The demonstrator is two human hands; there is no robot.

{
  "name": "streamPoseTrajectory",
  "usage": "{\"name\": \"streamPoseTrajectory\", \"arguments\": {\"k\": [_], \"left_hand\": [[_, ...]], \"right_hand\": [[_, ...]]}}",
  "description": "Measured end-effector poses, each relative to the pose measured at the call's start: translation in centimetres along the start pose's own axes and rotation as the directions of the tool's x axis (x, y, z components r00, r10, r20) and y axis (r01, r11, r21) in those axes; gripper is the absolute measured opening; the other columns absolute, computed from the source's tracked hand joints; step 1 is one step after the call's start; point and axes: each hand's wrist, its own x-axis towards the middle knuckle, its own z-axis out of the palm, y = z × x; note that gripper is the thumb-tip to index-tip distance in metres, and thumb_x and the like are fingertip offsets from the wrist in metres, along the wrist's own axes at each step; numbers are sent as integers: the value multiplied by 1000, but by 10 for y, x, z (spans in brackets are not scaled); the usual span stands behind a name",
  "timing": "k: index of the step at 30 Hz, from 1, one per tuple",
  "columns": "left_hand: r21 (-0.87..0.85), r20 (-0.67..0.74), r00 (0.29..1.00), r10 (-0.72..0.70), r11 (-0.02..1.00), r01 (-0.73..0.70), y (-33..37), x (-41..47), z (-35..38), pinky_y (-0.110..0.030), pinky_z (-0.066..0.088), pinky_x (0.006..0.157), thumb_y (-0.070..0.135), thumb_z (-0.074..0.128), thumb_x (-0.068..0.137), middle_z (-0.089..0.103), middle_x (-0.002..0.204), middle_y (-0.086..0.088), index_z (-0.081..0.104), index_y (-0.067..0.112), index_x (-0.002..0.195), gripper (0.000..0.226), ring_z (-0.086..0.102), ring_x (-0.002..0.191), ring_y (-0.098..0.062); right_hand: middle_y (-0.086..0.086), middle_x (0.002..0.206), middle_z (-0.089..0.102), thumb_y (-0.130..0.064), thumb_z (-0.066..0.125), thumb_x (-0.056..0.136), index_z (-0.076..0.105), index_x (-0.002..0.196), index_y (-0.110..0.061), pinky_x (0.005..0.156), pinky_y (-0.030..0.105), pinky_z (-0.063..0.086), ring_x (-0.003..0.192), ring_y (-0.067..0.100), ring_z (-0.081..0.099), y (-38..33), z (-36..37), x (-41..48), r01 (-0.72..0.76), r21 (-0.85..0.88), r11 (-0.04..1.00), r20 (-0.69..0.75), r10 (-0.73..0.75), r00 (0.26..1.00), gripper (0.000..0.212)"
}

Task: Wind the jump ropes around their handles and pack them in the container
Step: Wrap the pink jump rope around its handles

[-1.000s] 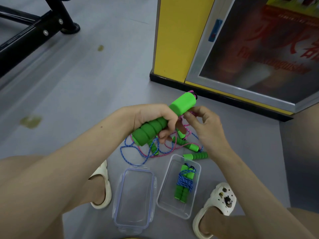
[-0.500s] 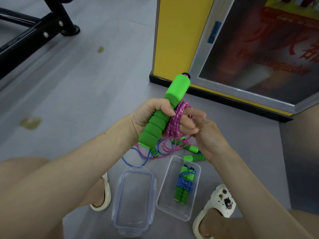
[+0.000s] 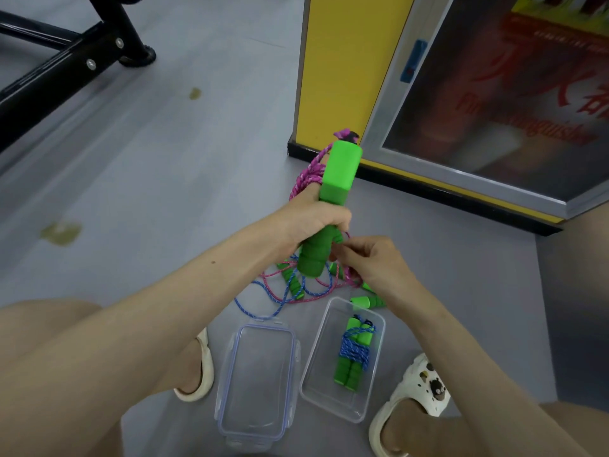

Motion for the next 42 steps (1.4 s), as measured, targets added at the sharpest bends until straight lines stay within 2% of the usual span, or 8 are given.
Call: {"name": "streamPoseTrajectory", "arguments": {"k": [4,10,14,20,24,29,33,42], "left_hand": [[504,15,992,122,856,-113,-9,1,1,-25,38,54,8,64,71,50,74,2,44,21,97,35,48,63,-15],[851,103,933,345,454,-262,-21,9,-11,-16,34,54,4,65,71,52,83,5,0,16,154,106,47,63,-7],[954,75,889,451,226,-195,-23,11,-21,-27,41,69,3,62,71,51,102,-1,22,8,150,88,55,87,-21],[947,-80,963,256,321,-7,-14,8,-25,-31,38,61,11,59,79,45,78,-1,38,12,93,25,50,72,-22],[955,-150,955,256,289,72,-16,7,-32,-32,40,62,15,57,81,48,80,-3,39,13,89,20,51,74,-26],[790,-232,969,-88,564,241,-5,8,-36,-24,41,53,13,62,78,63,61,-4,52,10,75,11,61,64,-23],[326,105,923,-369,890,319,1,1,-32,-26,47,63,10,67,70,52,45,-6,63,0,87,20,54,45,-21],[-404,715,690,113,872,276,-3,-5,-13,-35,50,87,10,67,56,63,61,-9,69,-6,99,46,65,63,-25]], "right_hand": [[-14,47,53,-9,65,86,67,69,-14,50,12,32,45,-4,42,-2,-6,2,25,-70,997,9,-25,1000,18],[10,79,66,-5,64,85,70,90,-2,66,25,43,68,10,53,-6,-10,0,-3,-94,996,68,10,998,9],[13,83,68,-6,66,85,69,103,0,70,26,49,73,13,59,-7,-15,-2,32,-154,988,102,-16,995,19],[-3,67,56,-19,68,86,70,93,-8,57,15,37,61,7,49,-9,-25,-3,98,-340,935,174,-40,984,14],[-5,65,52,-29,58,91,66,77,-16,72,25,24,71,14,55,-4,-22,-7,173,-789,589,230,22,973,20],[10,69,64,-24,55,94,70,79,-16,60,27,43,58,9,50,-22,-29,-11,106,-270,957,110,-79,991,23],[2,64,60,-18,53,95,67,75,-15,59,11,45,58,5,53,-17,-37,-4,60,54,997,-237,-45,971,24],[17,78,66,-24,57,88,65,76,-11,69,32,44,65,21,56,-11,-19,4,-24,540,841,-112,101,989,19]]}}
